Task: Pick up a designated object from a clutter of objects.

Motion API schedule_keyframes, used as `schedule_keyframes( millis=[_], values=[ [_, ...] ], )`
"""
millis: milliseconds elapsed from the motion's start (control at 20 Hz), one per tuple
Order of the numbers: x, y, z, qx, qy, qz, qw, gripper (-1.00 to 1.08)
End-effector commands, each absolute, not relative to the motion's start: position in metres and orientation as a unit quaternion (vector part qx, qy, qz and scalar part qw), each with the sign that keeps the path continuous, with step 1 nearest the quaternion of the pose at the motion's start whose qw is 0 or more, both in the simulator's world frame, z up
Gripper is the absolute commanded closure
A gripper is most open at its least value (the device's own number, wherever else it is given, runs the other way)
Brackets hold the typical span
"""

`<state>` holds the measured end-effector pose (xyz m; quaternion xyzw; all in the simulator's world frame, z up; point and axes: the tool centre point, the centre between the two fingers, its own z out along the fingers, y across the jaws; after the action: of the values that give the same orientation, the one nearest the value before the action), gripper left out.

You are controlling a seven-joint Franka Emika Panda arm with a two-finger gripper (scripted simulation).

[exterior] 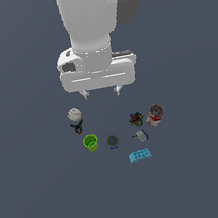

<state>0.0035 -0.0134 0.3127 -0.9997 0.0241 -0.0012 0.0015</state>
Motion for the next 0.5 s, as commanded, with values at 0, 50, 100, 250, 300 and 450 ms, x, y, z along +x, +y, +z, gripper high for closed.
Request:
schedule_keyframes(
  millis=[0,50,100,250,300,450],
  values=[
    [0.003,-0.013,0.313,-1.0,0.024,-0.001,0.002,-0.92],
    [0.003,-0.013,0.313,-1.0,0.024,-0.001,0.002,-0.92],
    [0.003,-0.011,0.313,-1.0,0.023,-0.001,0.002,-0.92],
    [0.001,0.0,0.316,-1.0,0.02,0.001,0.003,-0.92],
    [-0.001,0.005,0.317,-1.0,0.018,0.002,0.004,-0.92],
    [-0.003,0.012,0.32,-1.0,0.014,0.003,0.006,-0.92]
  ],
)
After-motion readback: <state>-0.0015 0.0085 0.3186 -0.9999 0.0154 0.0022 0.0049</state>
